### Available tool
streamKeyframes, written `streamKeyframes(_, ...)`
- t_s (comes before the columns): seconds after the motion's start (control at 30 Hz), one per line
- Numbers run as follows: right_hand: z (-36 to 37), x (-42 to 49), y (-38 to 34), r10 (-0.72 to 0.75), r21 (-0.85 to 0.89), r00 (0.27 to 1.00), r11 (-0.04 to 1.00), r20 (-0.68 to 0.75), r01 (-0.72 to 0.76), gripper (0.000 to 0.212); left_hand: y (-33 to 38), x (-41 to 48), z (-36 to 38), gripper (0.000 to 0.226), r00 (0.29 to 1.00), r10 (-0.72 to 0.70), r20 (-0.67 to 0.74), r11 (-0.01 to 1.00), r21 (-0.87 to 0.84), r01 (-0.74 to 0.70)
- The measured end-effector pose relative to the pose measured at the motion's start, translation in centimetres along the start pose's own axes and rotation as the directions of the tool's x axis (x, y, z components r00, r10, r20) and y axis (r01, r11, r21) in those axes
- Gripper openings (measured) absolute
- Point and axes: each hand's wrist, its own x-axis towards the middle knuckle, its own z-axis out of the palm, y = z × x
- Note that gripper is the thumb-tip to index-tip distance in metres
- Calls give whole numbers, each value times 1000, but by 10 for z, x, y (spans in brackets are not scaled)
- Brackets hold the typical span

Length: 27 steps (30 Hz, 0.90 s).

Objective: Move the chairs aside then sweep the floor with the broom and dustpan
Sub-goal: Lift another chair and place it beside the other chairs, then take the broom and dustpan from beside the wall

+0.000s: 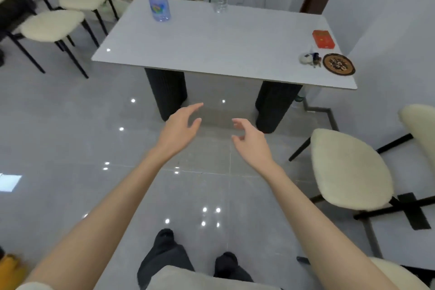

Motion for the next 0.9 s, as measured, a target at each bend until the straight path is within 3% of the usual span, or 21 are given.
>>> streamKeyframes(0.2,109,22,-110,-128,9,980,992,152,128,45,-112,-35,-113,41,975,-177,-137,984,-57,170)
streamKeyframes(0.47,299,44,-291,-232,59,923,973,308,224,44,-283,-94,-283,39,891,-380,-250,924,-134,357)
streamKeyframes(0.67,435,59,-419,-340,85,811,936,476,343,43,-397,-136,-394,41,773,-535,-342,845,-225,485)
streamKeyframes(0.9,587,94,-548,-470,147,614,853,635,501,43,-527,-159,-494,40,565,-672,-478,734,-334,591)
